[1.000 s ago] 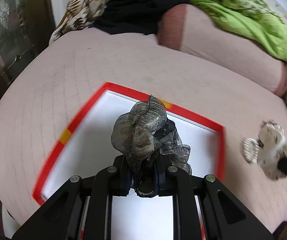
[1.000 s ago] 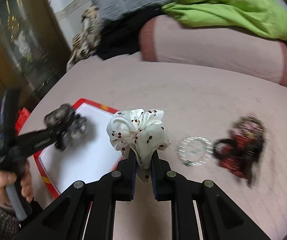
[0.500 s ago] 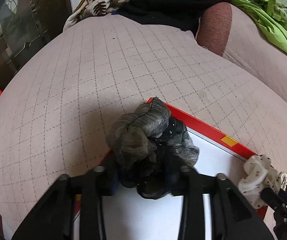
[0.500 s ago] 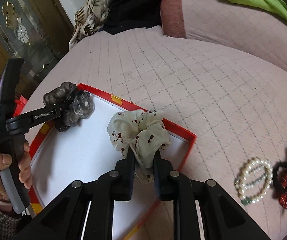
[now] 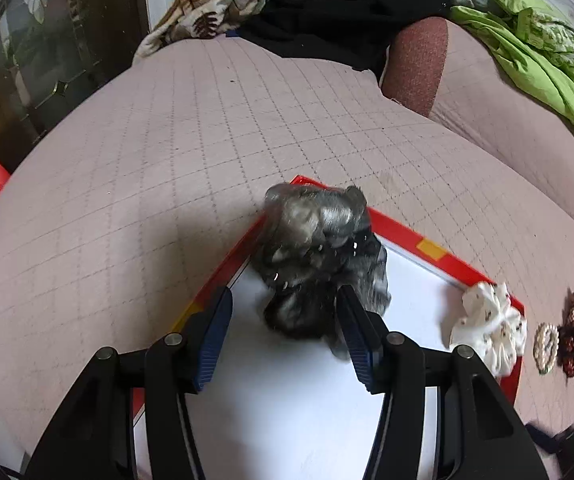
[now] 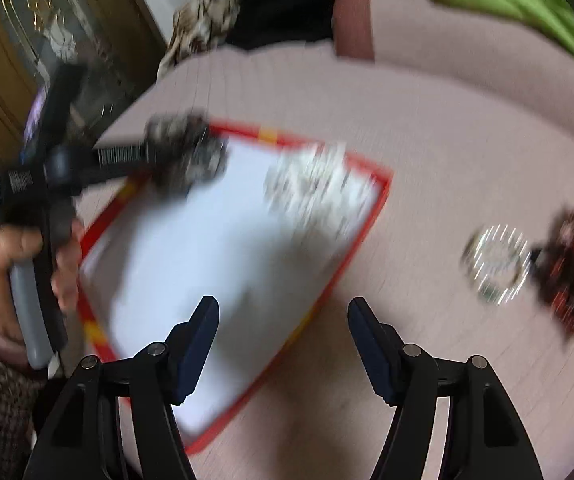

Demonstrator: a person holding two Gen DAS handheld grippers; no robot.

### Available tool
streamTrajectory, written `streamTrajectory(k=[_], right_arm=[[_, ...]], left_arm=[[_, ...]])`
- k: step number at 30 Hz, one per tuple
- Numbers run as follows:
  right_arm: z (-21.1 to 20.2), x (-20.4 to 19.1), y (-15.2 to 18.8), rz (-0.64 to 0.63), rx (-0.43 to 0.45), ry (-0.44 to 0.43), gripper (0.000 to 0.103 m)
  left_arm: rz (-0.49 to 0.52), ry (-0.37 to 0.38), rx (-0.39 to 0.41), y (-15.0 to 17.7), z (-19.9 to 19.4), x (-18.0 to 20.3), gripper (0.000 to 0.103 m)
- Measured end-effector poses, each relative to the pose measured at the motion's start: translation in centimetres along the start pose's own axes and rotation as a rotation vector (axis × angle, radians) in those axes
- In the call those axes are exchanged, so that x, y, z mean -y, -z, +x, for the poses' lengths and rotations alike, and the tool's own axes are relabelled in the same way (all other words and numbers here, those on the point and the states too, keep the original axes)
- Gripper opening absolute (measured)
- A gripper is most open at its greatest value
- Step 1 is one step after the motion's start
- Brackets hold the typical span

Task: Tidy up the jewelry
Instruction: 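Carry both scrunchies into the red-rimmed white tray and open both tools, then lift both open tools away from the tray toward the accessories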

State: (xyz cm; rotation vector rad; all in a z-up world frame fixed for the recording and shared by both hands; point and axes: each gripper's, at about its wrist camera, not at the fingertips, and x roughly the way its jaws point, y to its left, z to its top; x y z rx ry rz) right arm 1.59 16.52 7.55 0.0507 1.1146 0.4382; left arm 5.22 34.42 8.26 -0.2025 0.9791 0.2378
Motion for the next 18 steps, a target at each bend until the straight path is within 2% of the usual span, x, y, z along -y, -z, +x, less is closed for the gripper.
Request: streamTrajectory(k=[1, 3, 4, 5, 10, 18], right_arm=[[0.6, -0.4, 0.5, -0.007, -0.022, 0.001, 0.071], [1.3, -1.4, 1.6, -0.036, -0.05, 0.036, 0.054], [1.6, -1.7, 2.1, -0.054, -0.065, 0.046, 0.036], [1.9, -2.0, 2.5, -0.076, -0.086, 0.057, 0.031], [1.1, -1.5, 2.9, -0.102, -0.073, 0.099, 0.025], [-0.5, 2.7, 1.6, -0.018, -0.064, 0.132, 0.025]], left_arm=[[0.0, 0.001, 0.003, 0.1, -0.3, -0.1, 0.053], [-0.002, 0.006, 0.019, 0.6, -1.4, -0.4, 0.053], [-0.004, 0.009, 0.024, 0.8, -1.9, -0.6, 0.053], [-0.007, 0.013, 0.028, 1.1, -2.4, -0.8, 0.053], [-0.016, 0.006, 0.024, 2.4, -4.3, -1.0, 0.053], [-0.061, 0.073, 0.027, 4.0, -7.8, 0.6, 0.053]])
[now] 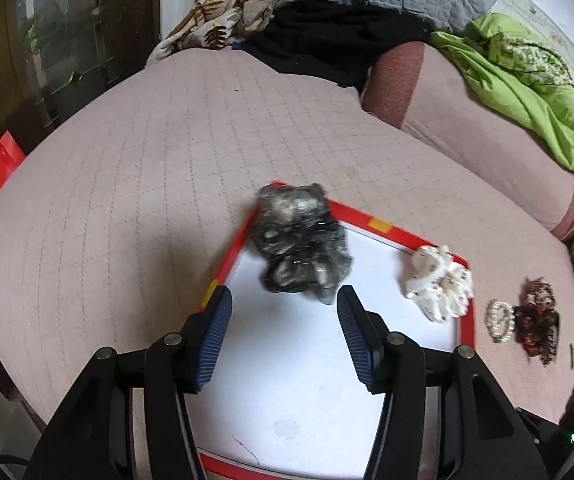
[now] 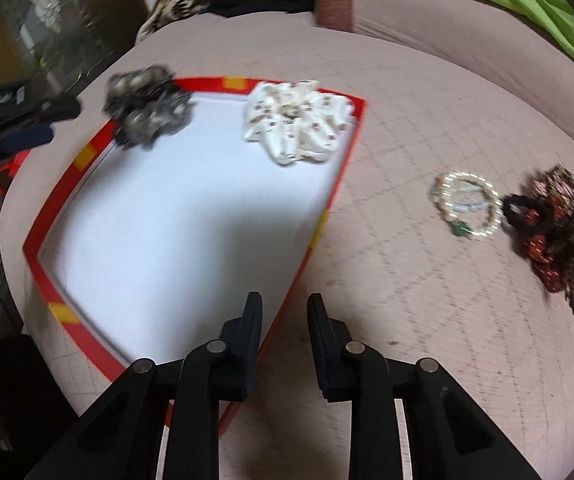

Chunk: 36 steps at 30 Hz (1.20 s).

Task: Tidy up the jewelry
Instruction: 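Lift both open tools away from the tray toward the accessories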

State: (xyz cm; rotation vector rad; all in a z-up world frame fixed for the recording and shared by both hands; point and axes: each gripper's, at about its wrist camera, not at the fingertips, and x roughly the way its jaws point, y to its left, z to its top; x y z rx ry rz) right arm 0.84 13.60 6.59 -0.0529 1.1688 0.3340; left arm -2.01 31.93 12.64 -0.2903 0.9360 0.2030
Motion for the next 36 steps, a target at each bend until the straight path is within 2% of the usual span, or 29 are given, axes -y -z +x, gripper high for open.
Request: streamTrajectory(k=[3, 5, 10, 13, 23, 36], right_arm=[[-1.8, 1.2, -0.2, 0.043, 0.044, -0.041, 0.033], [-3.5, 1.8, 0.0, 0.051, 0.08, -0.027, 0.047], [-7.2, 4.1, 1.3, 0.093, 0.154, 0.005, 0.049], [-9.2, 6.2, 2.8, 0.131, 0.189, 0.023, 0.055], [-13.6, 13.5, 8.2, 0.236, 0.255, 0.14, 0.058], [-14.9, 22.3, 13.4, 0.386, 0.231, 0.254, 0.06]], left_arm=[[0.009, 0.028, 0.008, 0.5, -1.2, 1.5, 0.053], [0.022, 0.035, 0.016, 0.8, -2.0, 2.7, 0.053], [0.064, 0.06, 0.013, 2.2, -3.6, 6.0, 0.054], [0.109, 0.064, 0.014, 3.1, -4.2, 8.1, 0.054], [0.202, 0.118, -0.018, 5.3, -4.6, 13.8, 0.055], [0.295, 0.153, -0.067, 6.9, -3.5, 19.3, 0.055]])
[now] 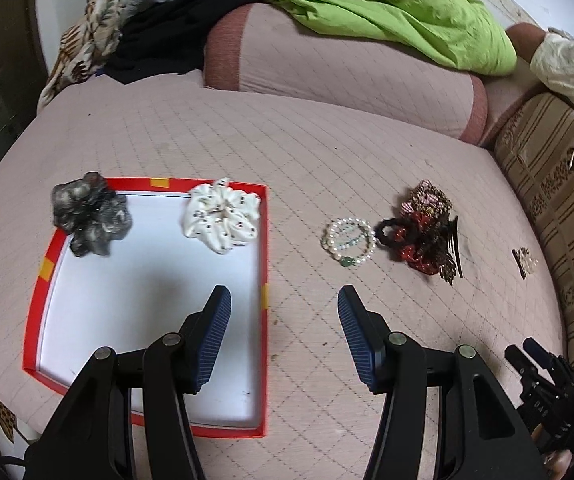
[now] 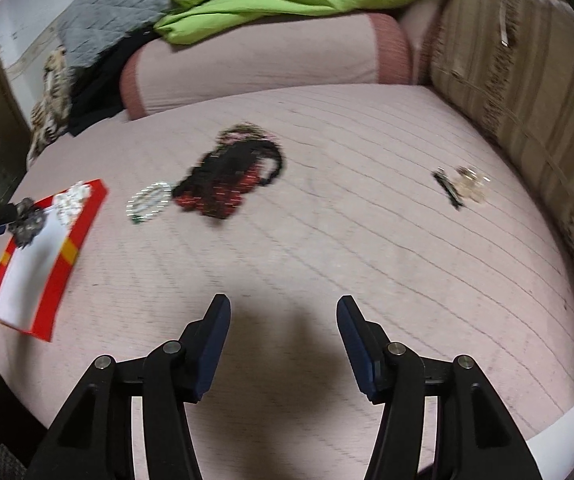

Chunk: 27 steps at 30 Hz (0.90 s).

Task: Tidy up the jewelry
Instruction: 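Lift both open tools away from the tray toward the accessories, then grasp pearl bracelet with left tool while right tool grasps black claw clip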

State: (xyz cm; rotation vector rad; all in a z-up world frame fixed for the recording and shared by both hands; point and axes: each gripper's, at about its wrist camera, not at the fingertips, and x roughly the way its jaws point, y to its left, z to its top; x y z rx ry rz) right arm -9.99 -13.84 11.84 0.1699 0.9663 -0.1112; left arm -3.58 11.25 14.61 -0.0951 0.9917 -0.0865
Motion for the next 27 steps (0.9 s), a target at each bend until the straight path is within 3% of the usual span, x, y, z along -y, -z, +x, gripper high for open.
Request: streamTrajectory(k=[6, 12, 16, 27], right_arm=[[0.9, 2.7, -0.6, 0.049, -0.002, 0.016, 0.06], [1.9, 3.0, -2.0, 0.056, 0.0, -0.014, 0.06], [2.6, 2.4, -3.1, 0.075, 0.001, -0.08, 0.06], [5.9, -1.2, -7.1, 0.086, 0.013, -0.219, 0.062]], left_arm=[[0.012, 0.008, -0.04, -0.2, 2.0, 1.5, 0.055], [0.059, 0.034, -0.084, 0.0, 5.0, 4.0, 0.055], [0.088, 0.045, -0.102, -0.2, 7.5, 5.7, 0.055], [0.078, 0.014, -0.135, -3.1, 13.7, 4.4, 0.054]])
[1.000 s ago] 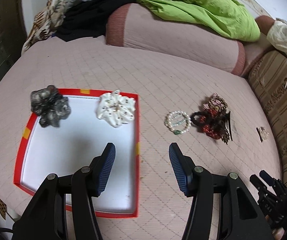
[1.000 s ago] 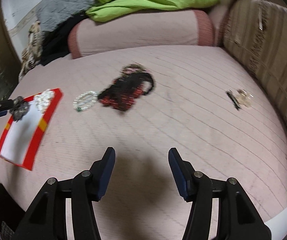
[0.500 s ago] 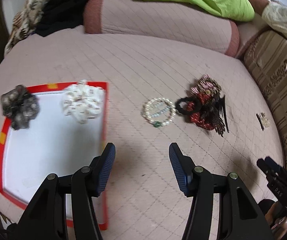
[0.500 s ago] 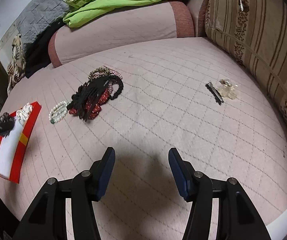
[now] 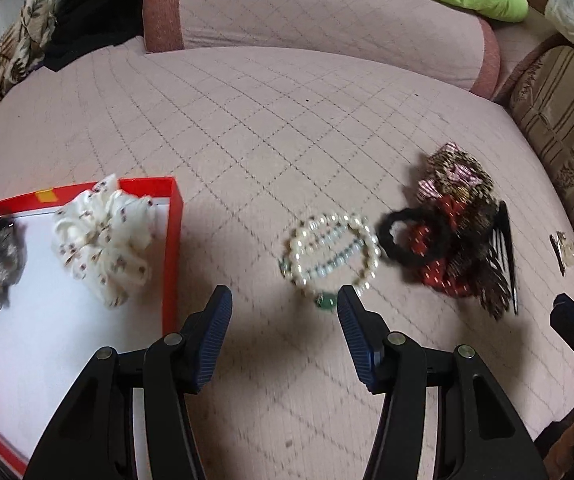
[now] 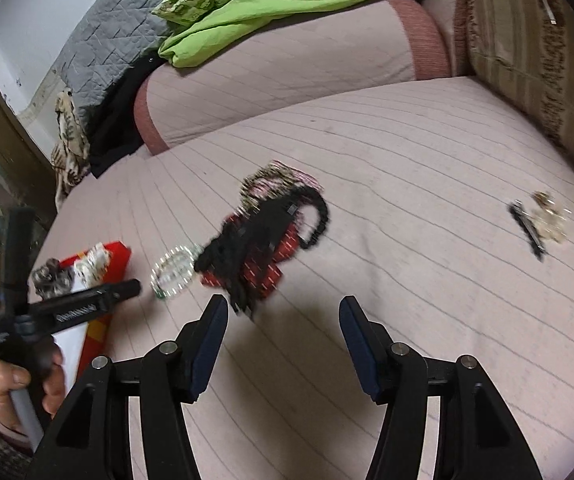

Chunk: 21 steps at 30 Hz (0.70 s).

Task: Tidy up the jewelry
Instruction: 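Grasp pearl bracelet with left tool while right tool grasps black claw clip, then carry pearl bracelet to the tray with left tool while right tool carries claw clip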

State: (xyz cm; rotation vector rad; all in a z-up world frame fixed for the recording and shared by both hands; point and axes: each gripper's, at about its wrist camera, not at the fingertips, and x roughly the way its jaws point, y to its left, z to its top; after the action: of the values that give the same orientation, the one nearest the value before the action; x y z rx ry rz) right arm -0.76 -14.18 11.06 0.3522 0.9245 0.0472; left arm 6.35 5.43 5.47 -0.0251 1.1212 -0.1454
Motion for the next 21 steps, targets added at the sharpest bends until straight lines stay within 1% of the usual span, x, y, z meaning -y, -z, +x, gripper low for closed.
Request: streamTrajectory(k=[2, 3, 4, 5, 6, 7, 10, 12, 13, 14, 15, 16, 17, 19, 21], right_arm=[[1.0, -0.5, -0.6, -0.001, -0.006, -0.015, 0.062], [1.5, -0.7, -0.9, -0.003, -0.011, -0.017, 0.062], [2.0, -0.9, -1.1, -0.006, -0.016, -0.015, 0.062], [2.5, -1.0, -1.2, -0.007, -0.02, -0.013, 0.062], [2.9, -1.1, -1.4, -0.005, -0.023, -0.013, 0.062], [3.3, -1.2, -1.5, -0.002, -0.025, -0.011, 0.062], [4.4, -1.3, -1.7, 0.0, -0.037, 0.001, 0.062], [5.0, -1.4, -1.9, -0.001, -0.041, 0.006, 0.059], [5.2, -1.4, -1.9, -0.002, -0.042, 0.007, 0.053], [5.5, -1.4, -1.9, -0.003, -0.045, 0.01, 0.041], [5.8, -1.4, -2.0, -0.002, -0.052, 0.008, 0.032], [6.1, -1.3, -2.0, 0.001, -0.063, -0.002, 0.012], [6.3, -1.2, -1.9, 0.008, -0.073, -0.011, 0.008], [6.1, -1.0, -1.7, 0.018, -0.074, -0.015, 0.006], [5.3, -0.7, -1.4, 0.025, -0.069, -0.025, 0.005]], left_arm=[[-0.001, 0.008, -0.011, -0.3, 0.8, -0.2, 0.053], [-0.001, 0.014, -0.017, -0.3, 1.1, -0.2, 0.051], [0.001, 0.024, -0.029, -0.2, 1.6, -0.2, 0.044], [0.002, 0.029, -0.038, -0.2, 2.0, -0.2, 0.04], [0.002, 0.034, -0.045, -0.2, 2.3, -0.2, 0.032], [-0.003, 0.043, -0.042, -0.2, 2.5, -0.3, 0.03], [-0.023, 0.059, -0.038, -0.5, 2.8, -0.5, 0.029], [-0.029, 0.055, -0.034, -0.7, 3.0, -0.5, 0.029], [-0.028, 0.049, -0.03, -0.7, 3.2, -0.4, 0.028], [-0.024, 0.044, -0.028, -0.6, 3.2, -0.2, 0.026], [-0.014, 0.044, -0.025, -0.5, 3.2, 0.0, 0.012], [-0.007, 0.044, -0.032, -0.3, 3.1, 0.1, 0.009], [-0.003, 0.051, -0.035, -0.2, 3.0, 0.3, 0.009], [-0.001, 0.066, -0.03, 0.3, 2.3, 0.5, 0.009], [-0.011, 0.097, -0.022, 1.1, 0.8, 0.3, 0.009]])
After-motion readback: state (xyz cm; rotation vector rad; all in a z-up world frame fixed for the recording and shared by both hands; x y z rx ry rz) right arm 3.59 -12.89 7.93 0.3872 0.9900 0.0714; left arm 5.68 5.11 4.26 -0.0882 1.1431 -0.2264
